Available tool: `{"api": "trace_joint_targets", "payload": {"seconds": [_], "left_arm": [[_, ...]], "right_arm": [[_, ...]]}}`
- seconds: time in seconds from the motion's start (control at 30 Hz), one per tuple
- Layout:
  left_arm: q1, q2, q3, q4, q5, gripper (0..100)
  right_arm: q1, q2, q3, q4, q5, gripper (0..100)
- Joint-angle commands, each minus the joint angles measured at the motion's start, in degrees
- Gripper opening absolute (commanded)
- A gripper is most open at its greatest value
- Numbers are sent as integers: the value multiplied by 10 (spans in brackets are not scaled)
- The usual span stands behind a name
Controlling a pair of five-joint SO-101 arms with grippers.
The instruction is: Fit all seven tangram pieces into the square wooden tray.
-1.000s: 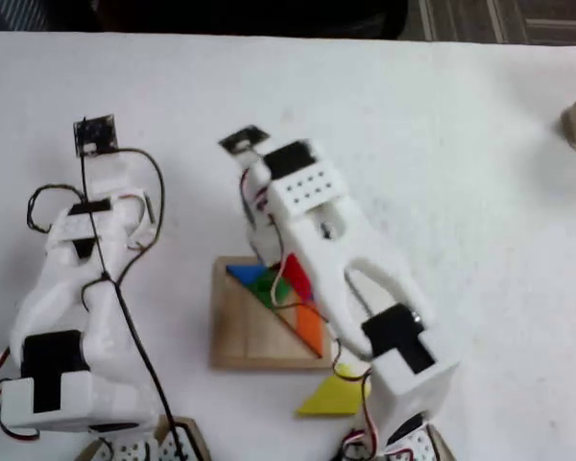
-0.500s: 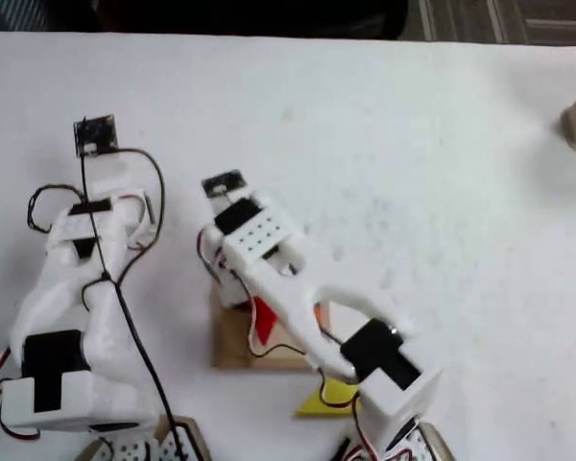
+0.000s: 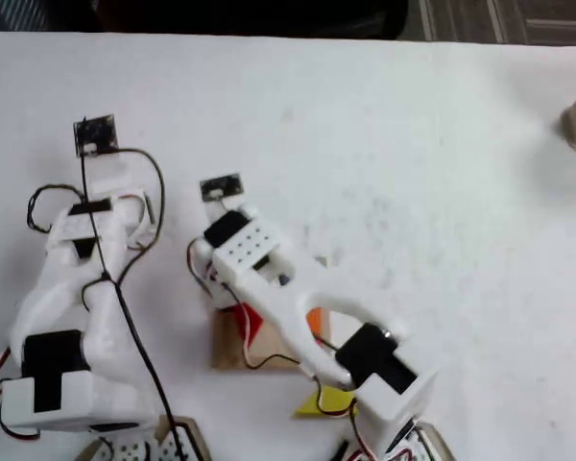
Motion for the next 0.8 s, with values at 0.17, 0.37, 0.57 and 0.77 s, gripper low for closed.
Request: {"api": "trace_joint_targets", "payload": {"seconds": [0.17,0.37,0.57,0.77], "left_arm": [[-7,-2,-24,-9,-3,28],[-7,-2,-24,-9,-3,28],[-7,-2,-24,-9,-3,28],[-7,-3,-22,-7,-3,28]], "right_arm": [[-12,-32,-3,-6,-5,231],[-12,-36,-4,9,-5,323],[-12,-37,-4,15,-5,323],[7,-104,-2,80,-4,323]]}}
